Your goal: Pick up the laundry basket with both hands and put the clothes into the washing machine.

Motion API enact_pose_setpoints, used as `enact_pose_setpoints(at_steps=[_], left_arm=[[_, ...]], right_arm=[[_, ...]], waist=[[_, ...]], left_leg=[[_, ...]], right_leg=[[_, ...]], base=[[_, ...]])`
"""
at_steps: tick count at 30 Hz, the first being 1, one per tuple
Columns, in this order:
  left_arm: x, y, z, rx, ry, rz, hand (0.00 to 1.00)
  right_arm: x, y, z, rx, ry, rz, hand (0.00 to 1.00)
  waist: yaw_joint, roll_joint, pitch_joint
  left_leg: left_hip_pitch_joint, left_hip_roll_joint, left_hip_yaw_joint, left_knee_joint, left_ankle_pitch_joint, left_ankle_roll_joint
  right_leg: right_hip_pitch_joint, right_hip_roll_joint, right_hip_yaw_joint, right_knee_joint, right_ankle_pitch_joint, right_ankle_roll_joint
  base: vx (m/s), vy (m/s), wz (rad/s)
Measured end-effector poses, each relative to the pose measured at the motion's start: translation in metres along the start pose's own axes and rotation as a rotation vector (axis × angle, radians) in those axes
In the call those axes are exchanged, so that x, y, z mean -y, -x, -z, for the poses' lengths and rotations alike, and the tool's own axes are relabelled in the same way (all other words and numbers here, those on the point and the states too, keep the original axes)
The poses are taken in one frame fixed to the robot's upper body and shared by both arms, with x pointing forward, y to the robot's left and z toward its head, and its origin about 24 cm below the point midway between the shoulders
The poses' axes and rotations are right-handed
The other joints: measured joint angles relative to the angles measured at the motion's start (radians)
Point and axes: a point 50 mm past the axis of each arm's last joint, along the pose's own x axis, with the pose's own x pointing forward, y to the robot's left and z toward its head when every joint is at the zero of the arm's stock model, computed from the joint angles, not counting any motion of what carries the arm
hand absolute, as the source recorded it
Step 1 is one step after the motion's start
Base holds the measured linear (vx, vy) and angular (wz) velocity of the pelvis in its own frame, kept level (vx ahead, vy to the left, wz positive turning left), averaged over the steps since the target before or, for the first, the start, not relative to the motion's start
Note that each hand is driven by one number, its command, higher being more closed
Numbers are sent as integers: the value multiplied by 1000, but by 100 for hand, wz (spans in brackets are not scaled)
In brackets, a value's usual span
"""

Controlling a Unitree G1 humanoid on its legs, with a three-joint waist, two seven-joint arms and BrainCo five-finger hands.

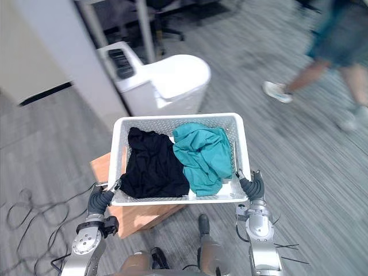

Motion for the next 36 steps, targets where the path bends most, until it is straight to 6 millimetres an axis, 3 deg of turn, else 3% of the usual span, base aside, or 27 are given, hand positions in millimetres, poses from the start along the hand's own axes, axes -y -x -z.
enact_pose_setpoints(at_steps=[2,4,5,6,7,8,9,11,12,13,15,16,17,18,19,20,23,25,26,27,28,29,31,32,34,35,36], left_arm=[[1,-2,-2,7,3,0,100],[3,-3,-4,16,11,-1,100],[5,-4,-3,13,23,-5,100],[6,-4,-3,12,26,-5,100],[6,-2,0,-1,23,-4,100],[9,2,11,-55,46,-19,100],[9,5,14,-75,50,-23,100],[8,11,20,-103,63,-35,100],[7,12,22,-108,61,-37,100],[7,15,24,-120,60,-38,100],[6,15,24,-120,59,-38,100],[6,14,24,-119,58,-38,100],[6,14,24,-119,60,-39,100],[6,14,24,-120,60,-41,100],[5,14,23,-118,60,-45,100],[3,12,21,-109,60,-51,100],[-4,11,20,-104,44,-69,100],[-8,12,21,-111,25,-68,100],[-8,12,22,-121,14,-59,100],[-6,14,24,-136,11,-51,100],[-6,15,25,-140,9,-49,100],[-5,14,25,-137,6,-43,100],[-3,9,20,-114,-1,-30,100],[-2,6,17,-101,-4,-23,100],[0,1,13,-89,-12,-8,100],[-1,0,13,-86,-21,-6,100],[-1,0,12,-84,-26,-3,100]], right_arm=[[0,-3,0,9,0,-4,100],[0,-7,-4,27,6,-6,100],[1,-11,-5,31,10,-8,100],[1,-11,-3,26,15,-9,100],[1,-9,2,4,22,-15,100],[2,-13,2,6,42,-27,100],[3,-14,2,8,57,-35,100],[1,-13,4,0,69,-54,100],[0,-12,5,-8,70,-58,100],[0,-9,9,-24,74,-59,100],[0,-9,9,-25,74,-59,100],[0,-9,9,-24,73,-59,100],[1,-9,8,-19,73,-58,100],[0,-9,8,-21,71,-60,100],[-2,-8,8,-20,67,-63,100],[-4,-9,6,-14,60,-63,100],[-14,-8,7,-30,23,-71,100],[-17,-6,13,-61,14,-77,100],[-18,-4,20,-92,12,-76,100],[-17,-3,25,-111,18,-76,100],[-17,-3,26,-117,20,-77,100],[-16,-4,26,-116,17,-73,100],[-14,-5,25,-112,3,-63,100],[-14,-6,24,-109,-5,-62,100],[-12,-7,24,-107,-5,-55,100],[-12,-7,24,-108,-5,-52,100],[-12,-7,23,-105,-5,-48,100]], waist=[[-3,-2,-18],[-2,10,-27],[0,41,-30],[-9,42,-29],[-22,15,-36],[-3,62,-38],[8,71,-42],[39,76,-33],[42,72,-31],[59,62,-29],[62,58,-25],[63,57,-24],[67,58,-24],[74,55,-23],[90,55,-27],[90,50,-29],[118,20,-45],[111,13,-39],[95,9,-37],[68,20,-36],[60,28,-39],[56,45,-45],[48,68,-43],[35,76,-35],[12,90,-18],[-2,67,-21],[-6,52,-18]], left_leg=[[28,-5,29,-21,-3,-4],[58,9,80,-47,-32,-38],[61,78,142,8,-59,-42],[68,100,145,80,-76,-22],[40,154,86,282,-85,59],[-33,238,-46,489,-69,142],[-78,236,-133,553,-75,134],[-237,94,-436,623,-89,96],[-265,51,-492,602,-95,85],[-318,-45,-599,497,-101,70],[-375,-119,-664,365,-83,41],[-405,-144,-684,288,-64,11],[-421,-165,-689,161,-17,-44],[-420,-170,-675,105,67,-28],[-397,-170,-641,79,138,33],[-400,-177,-626,107,118,93],[-372,-193,-582,140,45,114],[-288,-210,-581,118,6,110],[-208,-230,-586,92,-15,119],[-134,-235,-595,71,-37,129],[-98,-233,-598,49,-44,129],[-42,-222,-602,-6,-50,119],[12,-188,-610,-67,-57,107],[48,-164,-615,-101,-57,103],[125,-125,-615,-157,-56,60],[181,-130,-605,-186,-51,27],[213,-136,-601,-199,-52,-6]], right_leg=[[-21,18,-17,-3,4,-7],[-50,67,32,-5,-12,57],[-94,83,65,148,-66,47],[-114,70,92,281,-109,36],[-74,66,158,322,-188,105],[-40,139,213,293,-184,76],[-30,164,239,275,-182,71],[31,205,333,214,-172,57],[53,206,348,198,-172,57],[100,205,385,160,-173,58],[141,198,406,119,-175,62],[161,194,417,95,-177,66],[186,187,423,62,-182,79],[201,180,438,44,-186,95],[223,175,463,27,-200,118],[231,161,475,30,-219,151],[196,118,485,165,-263,223],[116,82,478,461,-273,286],[45,32,456,702,-256,315],[3,-11,409,857,-270,260],[-20,-24,388,885,-286,230],[-79,-32,346,863,-311,189],[-167,-18,279,704,-315,178],[-215,-2,247,553,-286,173],[-244,30,233,251,-144,189],[-242,28,235,49,-36,201],[-244,19,236,-7,-11,190]], base=[[79,-174,-185],[86,-177,-164],[141,-169,-116],[274,-264,-99],[240,-201,-101],[272,-252,-123],[227,-130,-167],[303,-17,-139],[315,58,-102],[258,71,-66],[315,119,-41],[394,174,-27],[325,163,-33],[360,187,-49],[414,204,-46],[572,257,-45],[518,183,-34],[495,123,-6],[598,24,35],[611,-5,37],[626,-38,17],[522,-50,-5],[535,-91,3],[573,-171,25],[609,-218,30],[554,-215,20],[732,-288,12]])
